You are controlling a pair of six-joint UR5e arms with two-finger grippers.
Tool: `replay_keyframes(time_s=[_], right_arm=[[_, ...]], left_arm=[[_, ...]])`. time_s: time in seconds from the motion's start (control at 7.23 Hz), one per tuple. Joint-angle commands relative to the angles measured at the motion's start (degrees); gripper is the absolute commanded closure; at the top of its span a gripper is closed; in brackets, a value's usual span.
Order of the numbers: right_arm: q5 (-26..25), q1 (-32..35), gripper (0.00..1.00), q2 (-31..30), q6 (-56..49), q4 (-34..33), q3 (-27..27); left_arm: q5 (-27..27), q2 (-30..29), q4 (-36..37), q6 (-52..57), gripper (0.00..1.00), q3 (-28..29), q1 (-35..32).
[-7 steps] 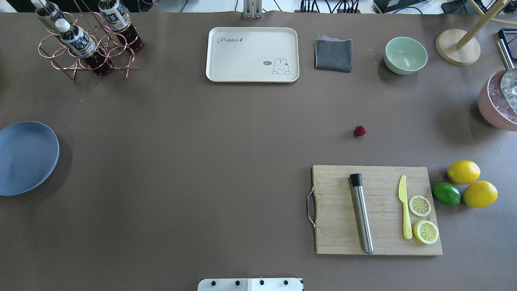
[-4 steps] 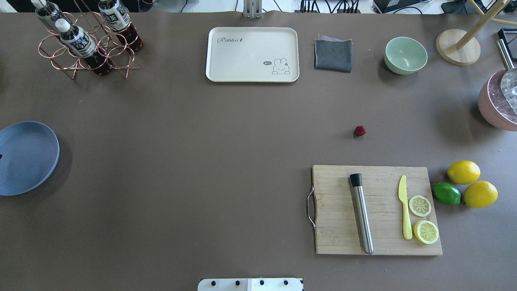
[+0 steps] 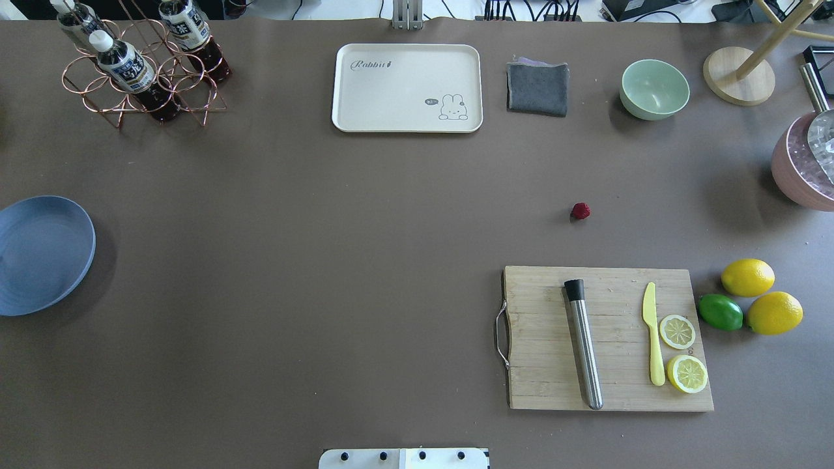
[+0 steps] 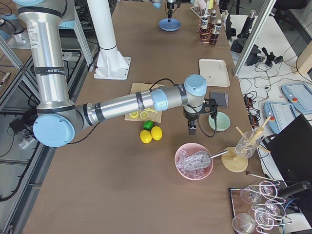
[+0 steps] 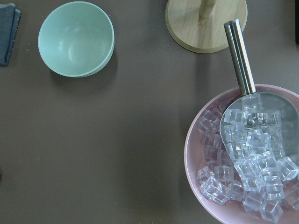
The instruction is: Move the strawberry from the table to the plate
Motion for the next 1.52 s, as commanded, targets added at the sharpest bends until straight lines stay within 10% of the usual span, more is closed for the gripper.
replay_keyframes(time_s=[0.0,0.55,1.38], right_arm=[[0.0,0.0,0.0,-0.4,0.0,0.0,0.5],[0.4,0.3,0.0,-0.5,0.1,0.0,2.2],[-3.3,-11.8,0.0,4.6,14.8,3.7,2.0]], left_arm=[[-5.0,-0.2,0.6,-0.2,1.0,-0.5,-2.4],[-13.5,-5.5,19.3,-0.8,1.0,-13.0,-7.1],[1.3,-14.3,20.8,-41.4,1.0,-33.5,12.3]])
